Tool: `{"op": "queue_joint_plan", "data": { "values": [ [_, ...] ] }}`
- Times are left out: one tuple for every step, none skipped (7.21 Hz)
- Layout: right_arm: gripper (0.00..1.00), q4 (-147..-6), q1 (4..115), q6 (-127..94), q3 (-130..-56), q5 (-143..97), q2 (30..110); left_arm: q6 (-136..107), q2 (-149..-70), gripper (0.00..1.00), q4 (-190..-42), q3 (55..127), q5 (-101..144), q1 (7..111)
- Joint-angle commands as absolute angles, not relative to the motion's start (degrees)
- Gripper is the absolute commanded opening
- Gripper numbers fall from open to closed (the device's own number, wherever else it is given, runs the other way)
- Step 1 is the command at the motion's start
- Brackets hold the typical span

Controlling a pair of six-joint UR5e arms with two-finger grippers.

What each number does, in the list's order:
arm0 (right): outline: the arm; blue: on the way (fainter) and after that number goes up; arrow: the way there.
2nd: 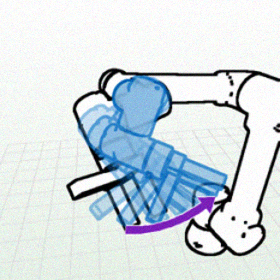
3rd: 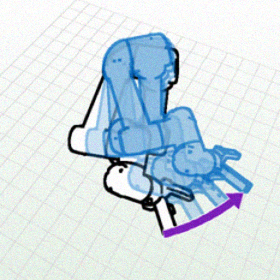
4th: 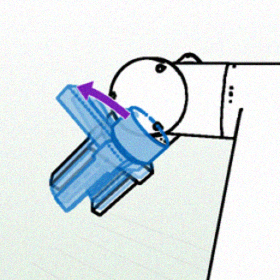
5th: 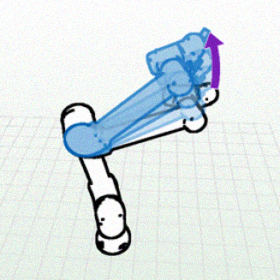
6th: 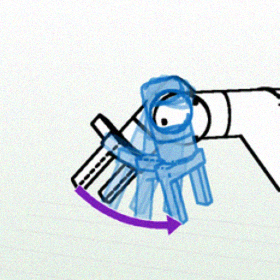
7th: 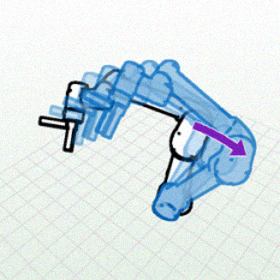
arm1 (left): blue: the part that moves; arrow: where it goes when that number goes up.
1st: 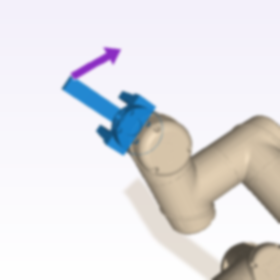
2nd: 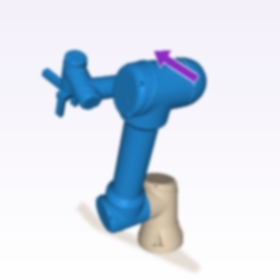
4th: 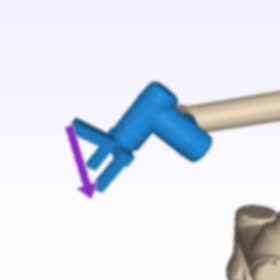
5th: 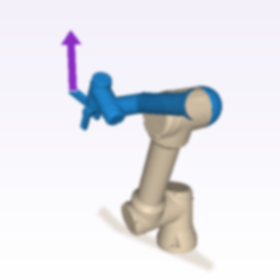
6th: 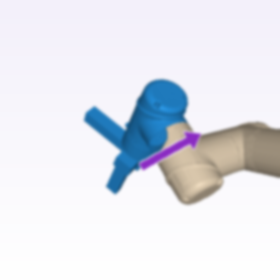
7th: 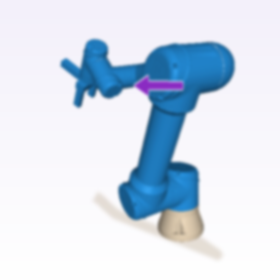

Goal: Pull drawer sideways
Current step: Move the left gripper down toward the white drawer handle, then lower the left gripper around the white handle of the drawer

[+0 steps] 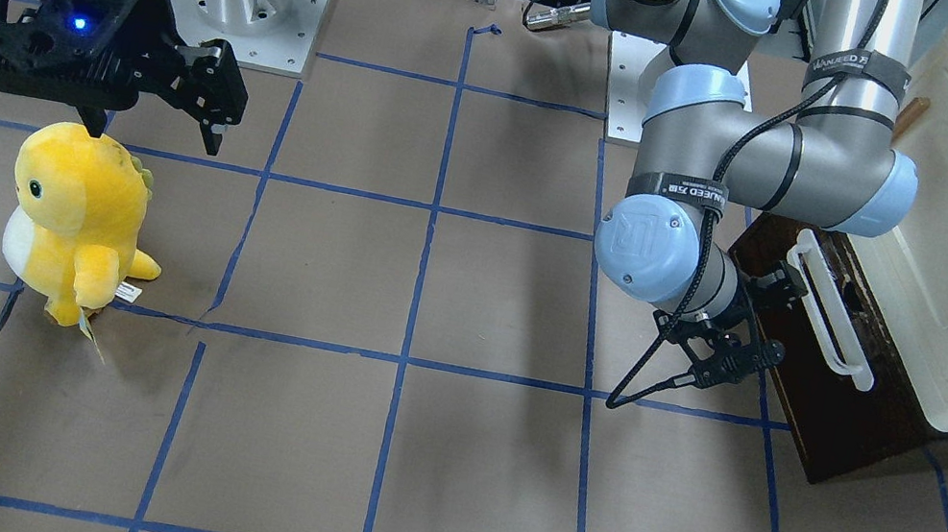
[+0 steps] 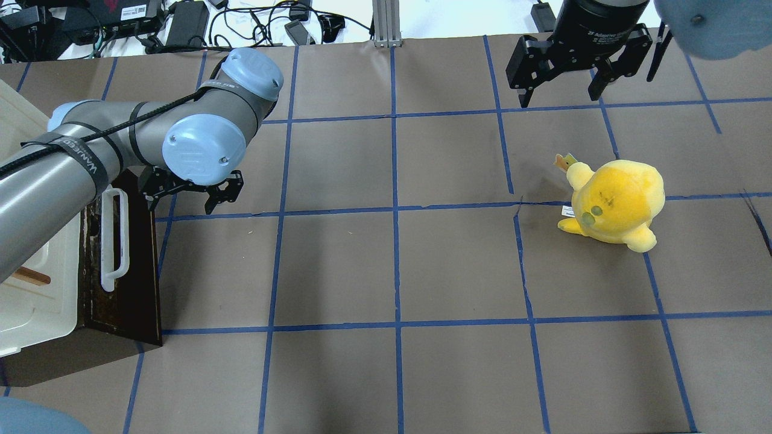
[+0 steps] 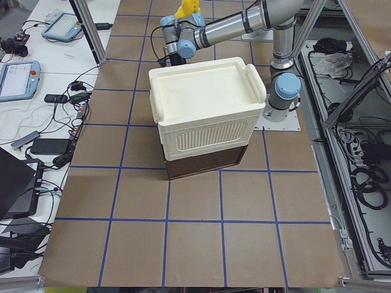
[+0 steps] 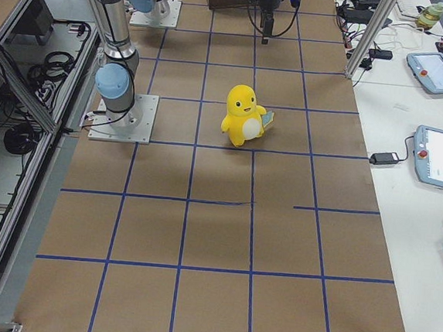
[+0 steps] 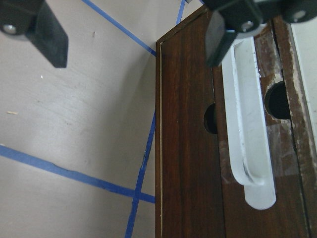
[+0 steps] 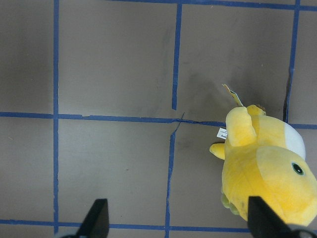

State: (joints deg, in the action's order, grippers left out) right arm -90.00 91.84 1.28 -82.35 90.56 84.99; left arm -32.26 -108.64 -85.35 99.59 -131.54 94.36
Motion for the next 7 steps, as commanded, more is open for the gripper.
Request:
{"op": "queue_joint_plan", "data": {
  "values": [
    [1.00, -90.0, 91.8, 1.2, -82.4, 90.6, 85.0, -32.3, -108.7, 1.00, -85.4, 99.9, -135.0, 91.8],
    [1.00, -90.0, 91.8, 1.2, -82.4, 90.6, 85.0, -32.2, -109.2, 1.00, -85.3, 99.7, -135.2, 90.6],
    [1.00, -90.0, 91.8, 1.2, -82.4, 90.5, 85.0, -32.6, -110.1, 0.91, -85.3, 99.8, -135.1, 89.5],
    [1.00, -90.0, 91.8, 1.2, -82.4, 90.5, 85.0, -32.7, -110.4, 0.84, -85.3, 99.8, -134.7, 89.3],
    [1.00, -90.0, 91.8, 1.2, -82.4, 90.6, 85.0, -33.0, -110.7, 0.79, -85.3, 99.8, -134.6, 89.4],
    [1.00, -90.0, 91.8, 1.2, -82.4, 90.5, 85.0, -32.5, -110.7, 0.79, -85.4, 99.8, -134.6, 89.3],
    [1.00, -90.0, 91.8, 1.2, -82.4, 90.5, 85.0, -32.3, -110.4, 0.79, -85.7, 99.9, -134.7, 89.3]
  ]
}}
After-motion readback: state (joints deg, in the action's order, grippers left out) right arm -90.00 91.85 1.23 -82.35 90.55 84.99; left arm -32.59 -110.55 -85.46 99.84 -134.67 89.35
